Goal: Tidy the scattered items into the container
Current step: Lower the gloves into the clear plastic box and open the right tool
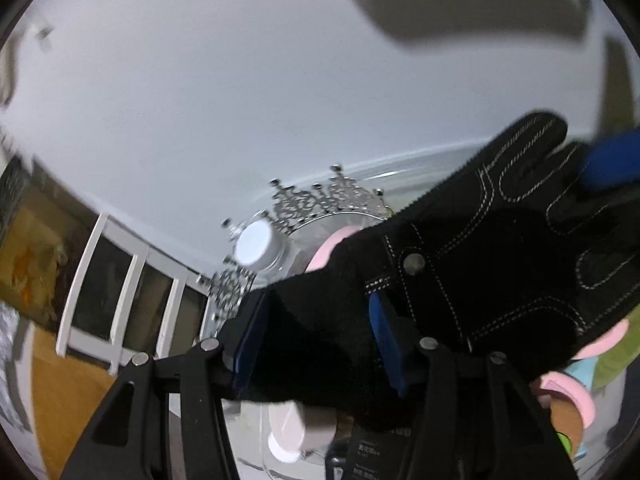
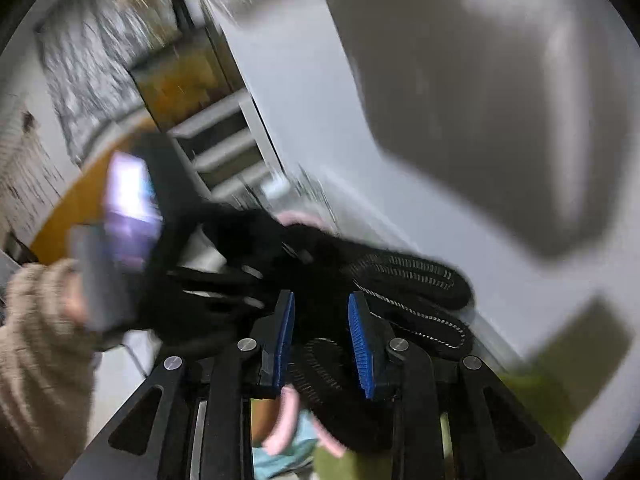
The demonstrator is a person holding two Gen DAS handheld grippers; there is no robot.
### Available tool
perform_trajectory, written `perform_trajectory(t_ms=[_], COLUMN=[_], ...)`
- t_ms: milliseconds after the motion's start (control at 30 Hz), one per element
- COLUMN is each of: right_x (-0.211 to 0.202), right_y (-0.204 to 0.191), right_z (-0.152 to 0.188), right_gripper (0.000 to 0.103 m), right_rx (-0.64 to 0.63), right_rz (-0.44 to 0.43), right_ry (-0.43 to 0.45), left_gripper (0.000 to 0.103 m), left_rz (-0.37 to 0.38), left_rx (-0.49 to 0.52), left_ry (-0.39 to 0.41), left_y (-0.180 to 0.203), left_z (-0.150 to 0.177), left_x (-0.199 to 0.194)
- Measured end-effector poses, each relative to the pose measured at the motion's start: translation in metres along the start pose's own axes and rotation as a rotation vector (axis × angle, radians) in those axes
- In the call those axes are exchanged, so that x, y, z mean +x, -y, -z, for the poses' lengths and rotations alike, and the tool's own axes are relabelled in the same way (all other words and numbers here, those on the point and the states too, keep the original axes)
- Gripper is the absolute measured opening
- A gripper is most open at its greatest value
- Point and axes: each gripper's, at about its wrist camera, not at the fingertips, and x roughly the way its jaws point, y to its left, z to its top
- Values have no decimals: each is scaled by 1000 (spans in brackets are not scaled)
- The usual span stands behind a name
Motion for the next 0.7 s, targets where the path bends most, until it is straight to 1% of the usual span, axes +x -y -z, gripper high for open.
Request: perform_trajectory(t_ms=[67,200,267,333,400,467,567,633,700], right_x=[25,49,52,57,60,61,45,30,14], right_y=[7,8,9,12,15,16,10,-3,-17], right_z=[1,4,3,0,-1,-3,-1,-1,-1], right_gripper=[28,28,28,28,27,27,27,27,27], right_rx=[10,10,26,51,58,57,37,-9,-51], right_rz=[17,34,33,14,2,-5,29,23,8], right_ry=[-79,-136,-152,-173,-186,-195,-163,-94,-27], left_gripper=[52,53,53,53,52,52,52,52,52], left_rz=[8,29,35,35,32,14,10,2,-18], left_rx=[-44,-102,-114,-117,-117,-118,-170,-210,-238], left_ry=[33,72,70,52,29,20,12,8,12], left_y=[-4,-6,-2,5,15,21,10,4,7], left_z=[10,32,47,61,69,79,88,95,99], left_x=[-17,-53,-68,-78,-82,-82,-74,-69,-73])
